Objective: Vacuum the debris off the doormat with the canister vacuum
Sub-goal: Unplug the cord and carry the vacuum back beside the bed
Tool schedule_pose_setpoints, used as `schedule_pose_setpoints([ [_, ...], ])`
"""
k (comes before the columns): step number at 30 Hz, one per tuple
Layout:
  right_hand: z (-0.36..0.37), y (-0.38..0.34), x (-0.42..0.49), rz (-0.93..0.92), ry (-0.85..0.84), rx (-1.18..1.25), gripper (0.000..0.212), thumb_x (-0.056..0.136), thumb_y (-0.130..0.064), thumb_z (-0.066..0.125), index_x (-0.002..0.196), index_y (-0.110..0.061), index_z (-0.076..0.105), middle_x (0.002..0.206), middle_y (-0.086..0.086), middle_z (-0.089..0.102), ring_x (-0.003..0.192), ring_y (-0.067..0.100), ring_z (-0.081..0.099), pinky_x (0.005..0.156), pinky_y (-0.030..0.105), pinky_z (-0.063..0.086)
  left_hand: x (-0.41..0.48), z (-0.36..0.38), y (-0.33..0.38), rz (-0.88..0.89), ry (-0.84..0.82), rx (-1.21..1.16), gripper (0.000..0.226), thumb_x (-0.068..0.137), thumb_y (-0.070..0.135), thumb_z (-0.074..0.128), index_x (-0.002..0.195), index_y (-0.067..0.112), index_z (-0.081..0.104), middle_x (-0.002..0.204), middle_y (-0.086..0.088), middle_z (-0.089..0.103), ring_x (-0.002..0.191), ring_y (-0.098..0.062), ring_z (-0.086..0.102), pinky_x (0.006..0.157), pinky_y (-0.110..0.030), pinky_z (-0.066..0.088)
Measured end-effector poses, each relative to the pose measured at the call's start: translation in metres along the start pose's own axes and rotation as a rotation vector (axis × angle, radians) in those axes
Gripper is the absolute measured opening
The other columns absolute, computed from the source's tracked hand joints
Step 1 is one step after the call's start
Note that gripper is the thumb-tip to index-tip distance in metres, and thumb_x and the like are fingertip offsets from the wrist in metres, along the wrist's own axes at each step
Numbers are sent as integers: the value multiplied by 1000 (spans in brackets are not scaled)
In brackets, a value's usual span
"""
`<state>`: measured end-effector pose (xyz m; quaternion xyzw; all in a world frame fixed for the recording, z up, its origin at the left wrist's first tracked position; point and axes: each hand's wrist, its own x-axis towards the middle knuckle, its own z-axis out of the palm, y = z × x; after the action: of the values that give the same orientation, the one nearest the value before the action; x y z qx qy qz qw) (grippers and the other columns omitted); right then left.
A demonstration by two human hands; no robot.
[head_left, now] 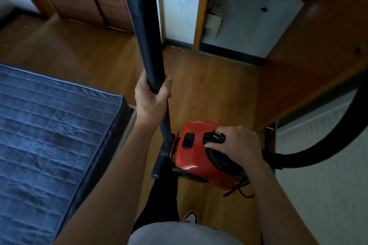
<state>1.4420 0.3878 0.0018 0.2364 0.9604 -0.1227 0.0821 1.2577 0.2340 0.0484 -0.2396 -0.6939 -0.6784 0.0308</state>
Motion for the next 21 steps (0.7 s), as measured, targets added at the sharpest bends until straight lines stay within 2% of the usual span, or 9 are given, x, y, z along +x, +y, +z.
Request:
schedule_pose_setpoints([
  [5,-12,-10,92,-15,-82,-36,48,79,-85,54,85,-38,52,79,-12,62,83,19,68,66,32,47,83,3,-44,-20,-5,-7,20,97,14,60,84,24,48,61,-2,56,52,-7,55,56,-18,46],
  [7,-20,-16,133,-18,-90,-58,50,80,-85,53,90,-36,58,82,-14,62,87,18,68,67,31,43,121,4,-62,-25,-21,-20,18,96,18,60,84,23,48,61,-3,56,52,-9,56,56,-20,47],
  [10,-36,-31,189,-38,-89,-77,52,81,-83,54,95,-34,64,90,-13,68,90,17,67,69,33,46,177,2,-82,-42,-30,-15,15,95,24,60,85,22,50,61,-7,58,53,-13,58,57,-25,49],
  [13,-51,-47,245,-28,-93,-59,51,81,-81,56,96,-33,64,93,-11,68,93,20,67,73,34,48,229,-1,-100,-37,-43,-46,11,96,22,61,90,19,52,62,-8,57,54,-15,57,57,-28,50],
  [17,-66,-67,306,-23,-96,-41,50,82,-81,54,92,-34,62,89,-11,67,90,19,67,73,34,50,283,-11,-123,-45,-27,-22,20,97,20,62,91,3,53,62,-14,58,54,-17,58,56,-31,51],
  [21,-80,-86,366,-41,-62,-74,50,81,-83,53,95,-36,63,87,-12,68,85,17,67,72,32,50,334,-26,-141,-47,33,4,16,98,11,64,93,1,53,66,-22,57,56,-11,57,59,-21,48],
])
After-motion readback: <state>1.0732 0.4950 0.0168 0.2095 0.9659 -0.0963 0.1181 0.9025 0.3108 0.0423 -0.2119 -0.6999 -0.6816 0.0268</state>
